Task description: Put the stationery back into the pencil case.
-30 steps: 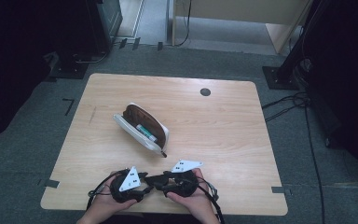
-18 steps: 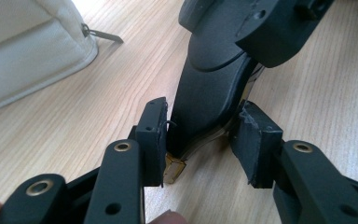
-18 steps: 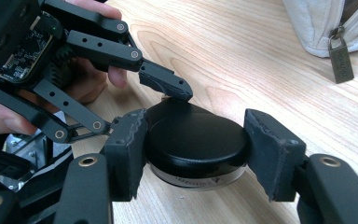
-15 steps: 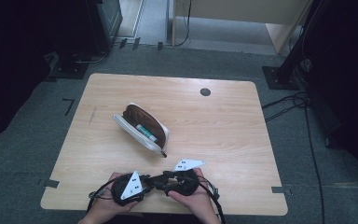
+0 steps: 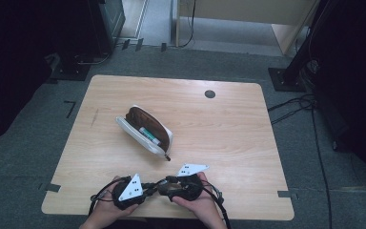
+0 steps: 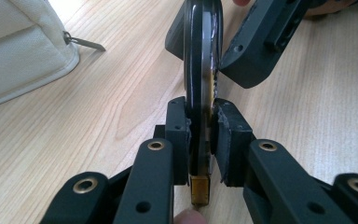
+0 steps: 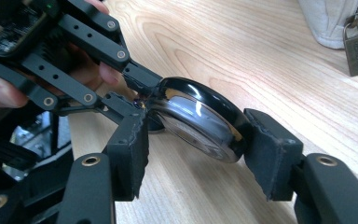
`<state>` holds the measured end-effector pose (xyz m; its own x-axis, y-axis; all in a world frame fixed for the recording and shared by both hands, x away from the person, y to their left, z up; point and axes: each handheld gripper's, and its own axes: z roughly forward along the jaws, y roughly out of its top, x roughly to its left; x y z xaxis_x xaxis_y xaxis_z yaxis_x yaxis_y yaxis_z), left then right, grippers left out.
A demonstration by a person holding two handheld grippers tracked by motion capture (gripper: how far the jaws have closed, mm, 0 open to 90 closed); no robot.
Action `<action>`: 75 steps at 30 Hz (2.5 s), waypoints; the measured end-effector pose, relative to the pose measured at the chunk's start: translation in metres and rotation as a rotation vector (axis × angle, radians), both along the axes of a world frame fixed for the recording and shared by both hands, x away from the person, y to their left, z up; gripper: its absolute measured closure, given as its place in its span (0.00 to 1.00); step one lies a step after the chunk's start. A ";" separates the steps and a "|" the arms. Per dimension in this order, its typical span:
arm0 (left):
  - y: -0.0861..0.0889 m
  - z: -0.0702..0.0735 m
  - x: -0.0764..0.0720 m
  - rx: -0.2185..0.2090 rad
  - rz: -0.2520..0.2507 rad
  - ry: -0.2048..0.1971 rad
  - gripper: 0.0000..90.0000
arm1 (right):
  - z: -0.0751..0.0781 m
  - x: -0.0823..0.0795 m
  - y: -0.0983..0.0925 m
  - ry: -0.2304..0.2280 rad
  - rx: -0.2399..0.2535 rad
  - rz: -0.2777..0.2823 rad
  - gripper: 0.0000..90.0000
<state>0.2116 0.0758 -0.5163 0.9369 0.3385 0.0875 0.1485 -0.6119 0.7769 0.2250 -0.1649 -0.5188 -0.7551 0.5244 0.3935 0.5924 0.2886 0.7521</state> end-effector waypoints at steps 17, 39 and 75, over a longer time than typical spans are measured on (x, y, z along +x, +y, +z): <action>0.012 0.002 0.008 -0.118 -0.085 0.126 0.83 | 0.003 -0.004 -0.012 -0.121 0.194 0.113 0.69; 0.020 0.003 0.009 -0.029 0.177 0.035 0.21 | 0.032 -0.016 -0.026 -0.273 0.121 -0.017 0.83; 0.120 0.000 0.034 0.078 0.616 0.086 0.10 | 0.104 0.003 -0.057 -0.393 0.073 -0.237 0.83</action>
